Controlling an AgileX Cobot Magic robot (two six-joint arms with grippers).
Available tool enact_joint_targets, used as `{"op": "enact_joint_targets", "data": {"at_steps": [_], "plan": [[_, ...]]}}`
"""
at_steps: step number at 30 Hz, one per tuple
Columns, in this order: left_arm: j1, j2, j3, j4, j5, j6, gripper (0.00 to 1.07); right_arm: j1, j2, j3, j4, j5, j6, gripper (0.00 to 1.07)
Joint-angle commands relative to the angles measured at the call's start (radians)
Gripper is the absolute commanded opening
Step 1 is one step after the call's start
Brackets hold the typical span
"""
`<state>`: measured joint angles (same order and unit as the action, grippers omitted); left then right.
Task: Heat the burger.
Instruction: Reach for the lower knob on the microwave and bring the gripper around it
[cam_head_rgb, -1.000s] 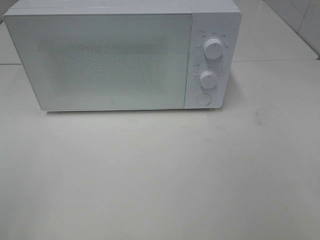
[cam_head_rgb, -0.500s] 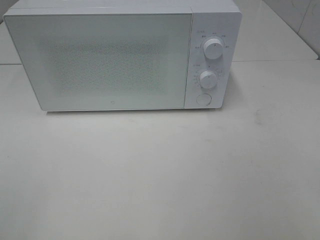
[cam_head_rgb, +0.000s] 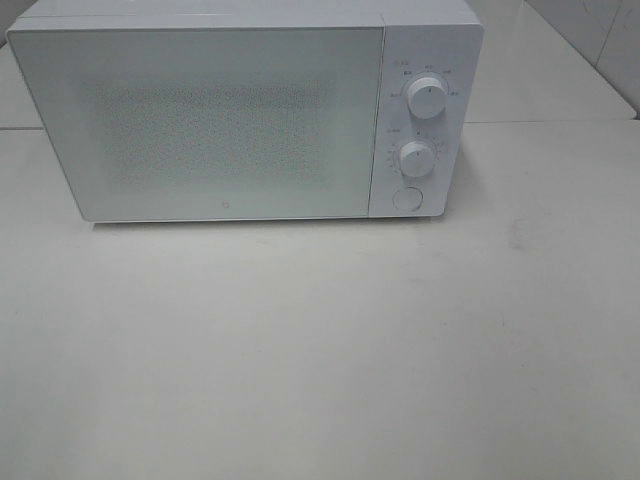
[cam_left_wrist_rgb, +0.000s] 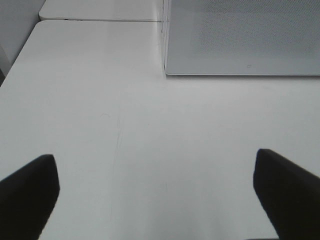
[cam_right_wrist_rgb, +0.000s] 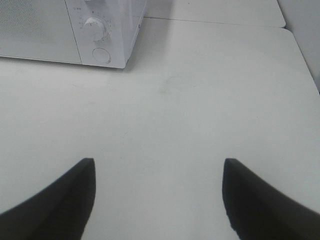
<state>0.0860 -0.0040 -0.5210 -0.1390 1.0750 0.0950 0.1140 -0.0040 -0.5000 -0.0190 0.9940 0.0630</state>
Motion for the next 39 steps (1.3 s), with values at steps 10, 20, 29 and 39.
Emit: {"op": "enact_joint_targets", "data": {"at_steps": [10, 20, 29, 39], "plan": [[0.0, -0.017, 0.003, 0.005, -0.001, 0.011, 0.98, -0.004, -0.023, 0.003, -0.001, 0.0, 0.005, 0.7], [0.0, -0.016, 0.003, 0.005, -0.001, 0.011, 0.98, -0.002, 0.03, -0.012, 0.002, -0.019, 0.006, 0.69], [0.0, -0.016, 0.003, 0.005, -0.001, 0.011, 0.98, -0.002, 0.164, -0.023, 0.019, -0.117, 0.005, 0.68], [0.0, -0.016, 0.003, 0.005, -0.001, 0.011, 0.98, -0.002, 0.298, 0.051, 0.026, -0.41, 0.005, 0.69]]}}
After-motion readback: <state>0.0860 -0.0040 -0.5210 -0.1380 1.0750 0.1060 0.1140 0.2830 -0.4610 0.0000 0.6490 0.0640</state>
